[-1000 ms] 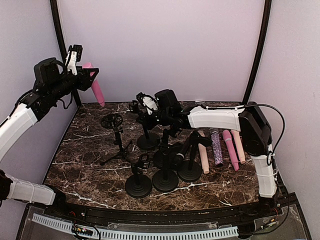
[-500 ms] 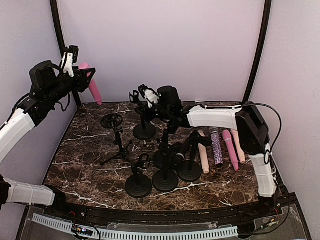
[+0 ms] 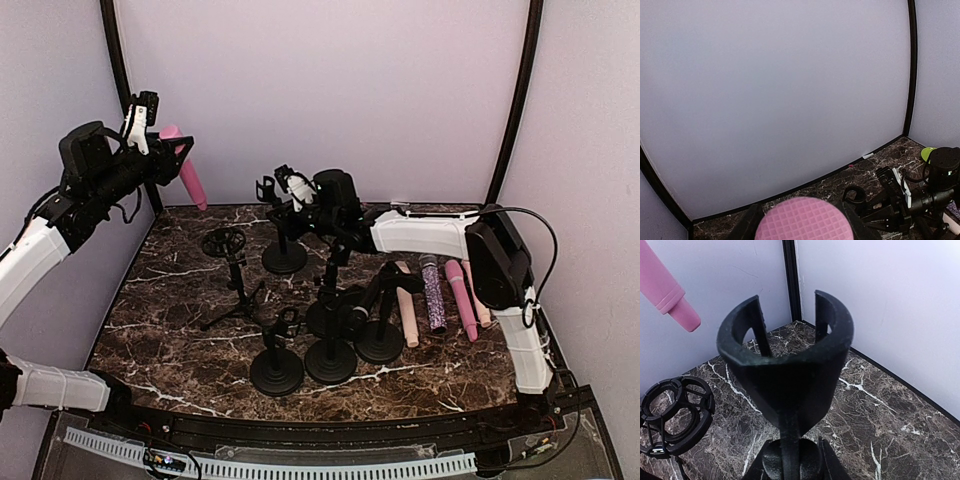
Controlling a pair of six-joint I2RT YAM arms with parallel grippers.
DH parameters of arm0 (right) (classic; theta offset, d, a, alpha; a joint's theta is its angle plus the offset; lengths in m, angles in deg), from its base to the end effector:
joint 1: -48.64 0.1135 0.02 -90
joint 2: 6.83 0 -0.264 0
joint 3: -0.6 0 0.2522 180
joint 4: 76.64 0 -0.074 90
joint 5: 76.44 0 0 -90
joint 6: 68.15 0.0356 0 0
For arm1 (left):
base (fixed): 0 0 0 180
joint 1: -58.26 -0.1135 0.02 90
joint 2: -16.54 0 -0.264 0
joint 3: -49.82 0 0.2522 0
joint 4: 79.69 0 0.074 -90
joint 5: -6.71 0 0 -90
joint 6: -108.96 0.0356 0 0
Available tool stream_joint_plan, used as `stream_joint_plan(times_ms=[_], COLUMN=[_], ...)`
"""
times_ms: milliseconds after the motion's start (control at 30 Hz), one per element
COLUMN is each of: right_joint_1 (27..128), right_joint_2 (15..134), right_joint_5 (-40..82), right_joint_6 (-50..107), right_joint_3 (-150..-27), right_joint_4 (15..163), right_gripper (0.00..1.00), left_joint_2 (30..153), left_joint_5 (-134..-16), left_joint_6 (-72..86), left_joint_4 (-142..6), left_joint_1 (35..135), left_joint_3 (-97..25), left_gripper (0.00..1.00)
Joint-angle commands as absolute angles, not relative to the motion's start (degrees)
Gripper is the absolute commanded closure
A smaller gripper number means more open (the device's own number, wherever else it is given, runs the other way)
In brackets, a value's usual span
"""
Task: Remove the microphone from the stand
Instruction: Place the microphone stand at the center of the board.
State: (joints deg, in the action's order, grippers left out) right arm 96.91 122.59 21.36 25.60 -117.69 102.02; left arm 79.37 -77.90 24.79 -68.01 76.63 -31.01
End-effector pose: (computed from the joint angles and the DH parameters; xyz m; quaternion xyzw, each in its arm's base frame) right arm 0.3570 0.4075 0.2452 -0.3341 0.7038 0.3216 0.5382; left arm 0.2344 -0.0814 0.4384 0.1739 0.6442 -0.1125 0.7363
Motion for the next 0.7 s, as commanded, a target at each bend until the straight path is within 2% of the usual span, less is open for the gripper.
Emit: stream_joint_plan(times_ms=[0, 167, 367, 567, 667], right_joint_1=[96.70, 96.69, 96.70, 96.62, 96.63], right_joint_2=[129.75, 130.29, 129.29, 128.38, 127.36], right_joint_5=[22.02, 22.19, 22.13, 22.70, 23.08], right_joint_6=[25.66, 25.24, 24.89, 24.58, 24.42], right_joint_3=[-116.88, -117.34, -116.53, -116.59, -116.89], right_joint_4=[102.63, 101.27, 100.86, 100.29, 99.53], right_gripper=[0.89, 0.81, 0.50, 0.39, 0.29], left_joint_2=[78.15, 78.15, 78.13, 77.98, 77.90], left_joint_5=[-77.03, -76.86, -76.76, -76.71, -76.68], left_joint_6=[25.16, 25.12, 25.05, 25.03, 25.03], left_joint_4=[-70.50, -70.47, -70.58, -70.57, -70.62], left_joint_1=[76.63, 76.63, 76.63, 76.63, 76.63], left_joint_3=[-31.53, -31.53, -31.53, -31.64, -31.67], left_gripper=[1.00, 1.00, 1.00, 1.00, 1.00])
